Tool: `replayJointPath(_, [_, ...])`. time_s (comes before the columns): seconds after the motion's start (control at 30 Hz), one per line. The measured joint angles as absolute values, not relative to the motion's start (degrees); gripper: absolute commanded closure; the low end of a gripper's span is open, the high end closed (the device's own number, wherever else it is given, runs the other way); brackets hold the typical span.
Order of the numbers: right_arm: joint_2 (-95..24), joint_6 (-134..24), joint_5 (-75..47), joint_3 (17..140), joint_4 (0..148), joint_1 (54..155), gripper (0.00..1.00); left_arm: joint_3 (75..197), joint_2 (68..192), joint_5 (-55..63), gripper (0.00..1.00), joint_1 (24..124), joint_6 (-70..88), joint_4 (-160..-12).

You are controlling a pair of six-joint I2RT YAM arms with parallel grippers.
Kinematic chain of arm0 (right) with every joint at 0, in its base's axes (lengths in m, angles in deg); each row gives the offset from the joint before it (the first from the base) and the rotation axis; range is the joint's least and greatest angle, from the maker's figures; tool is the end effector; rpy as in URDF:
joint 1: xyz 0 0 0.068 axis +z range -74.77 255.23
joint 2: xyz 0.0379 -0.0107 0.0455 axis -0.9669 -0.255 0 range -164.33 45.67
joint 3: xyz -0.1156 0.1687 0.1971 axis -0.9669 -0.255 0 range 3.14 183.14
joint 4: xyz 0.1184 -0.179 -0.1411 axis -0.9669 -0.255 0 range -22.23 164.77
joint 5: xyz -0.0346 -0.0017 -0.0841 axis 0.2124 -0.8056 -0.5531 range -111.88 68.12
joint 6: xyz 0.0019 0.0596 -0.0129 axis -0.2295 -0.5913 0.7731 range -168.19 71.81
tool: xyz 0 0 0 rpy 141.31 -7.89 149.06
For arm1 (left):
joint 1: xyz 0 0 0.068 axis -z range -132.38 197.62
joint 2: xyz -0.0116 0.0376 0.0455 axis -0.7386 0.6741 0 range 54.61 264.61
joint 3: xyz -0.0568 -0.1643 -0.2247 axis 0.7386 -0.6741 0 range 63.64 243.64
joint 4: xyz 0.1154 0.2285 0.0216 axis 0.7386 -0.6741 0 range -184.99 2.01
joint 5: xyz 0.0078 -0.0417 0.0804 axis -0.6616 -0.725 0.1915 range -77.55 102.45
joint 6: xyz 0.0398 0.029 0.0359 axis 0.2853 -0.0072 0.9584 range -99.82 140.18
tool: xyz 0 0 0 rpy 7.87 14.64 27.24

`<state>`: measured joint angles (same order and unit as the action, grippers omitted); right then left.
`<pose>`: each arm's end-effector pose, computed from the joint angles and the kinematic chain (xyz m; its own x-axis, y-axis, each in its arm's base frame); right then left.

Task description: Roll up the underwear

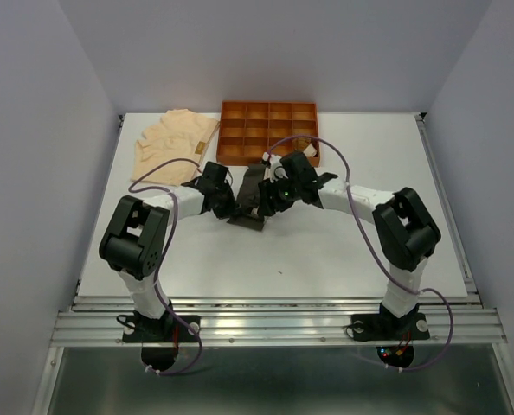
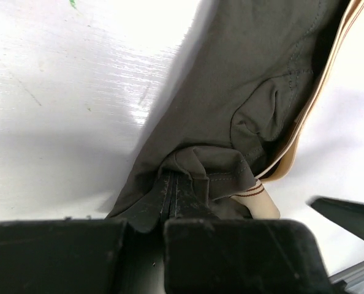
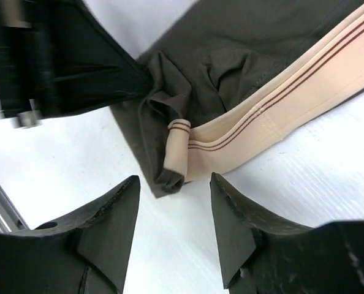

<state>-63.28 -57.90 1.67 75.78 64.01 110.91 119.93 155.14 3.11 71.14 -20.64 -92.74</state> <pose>0.3283 0.2584 0.1956 -0.7137 -0.3221 -0.6220 -0.6446 0.6495 0.4032 0.3292 -0.1514 0.1702 -0.8449 -0.3357 -0.4165 -0.0803 0.8494 -0.5216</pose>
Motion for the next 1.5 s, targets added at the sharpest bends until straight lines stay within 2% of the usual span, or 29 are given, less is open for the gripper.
replayJointPath(0.2, [-55.08,-52.39,0.68,73.68,64.23,111.46,0.36,120.02,155.16,3.67,1.0,71.14,-21.93,-92.96])
replayJointPath(0.33, [-52.9,-45.68,-1.85,71.45,64.4,116.31,0.35,120.17,155.16,3.52,1.0,71.14,-21.91,-93.22])
replayJointPath(0.53, [-54.47,-39.54,-3.58,71.12,64.14,122.38,0.34,120.48,155.16,3.24,1.0,71.14,-21.76,-94.16])
replayJointPath(1.17, [-64.42,-31.32,-10.42,73.07,65.5,122.95,0.32,121.22,155.34,0.85,1.0,71.14,-20.23,-96.33])
replayJointPath(1.27, [-64.5,-31.43,-11.82,72.78,66.26,122.95,0.38,121.27,155.38,-0.46,1.0,71.12,-19.79,-96.44])
replayJointPath(1.3, [-64.5,-31.45,-12.21,72.59,66.5,122.95,0.49,121.27,155.38,-1.05,0.99,71.12,-19.66,-96.44])
replayJointPath(1.4, [-64.5,-31.87,-14.05,71.84,68.1,123.28,0.72,121.27,155.38,-2.47,0.97,71.04,-19.29,-96.44])
replayJointPath(1.5, [-64.46,-33.2,-15.05,71.28,69.74,123.26,0.75,121.25,155.38,-3.87,0.94,70.62,-19.18,-96.39])
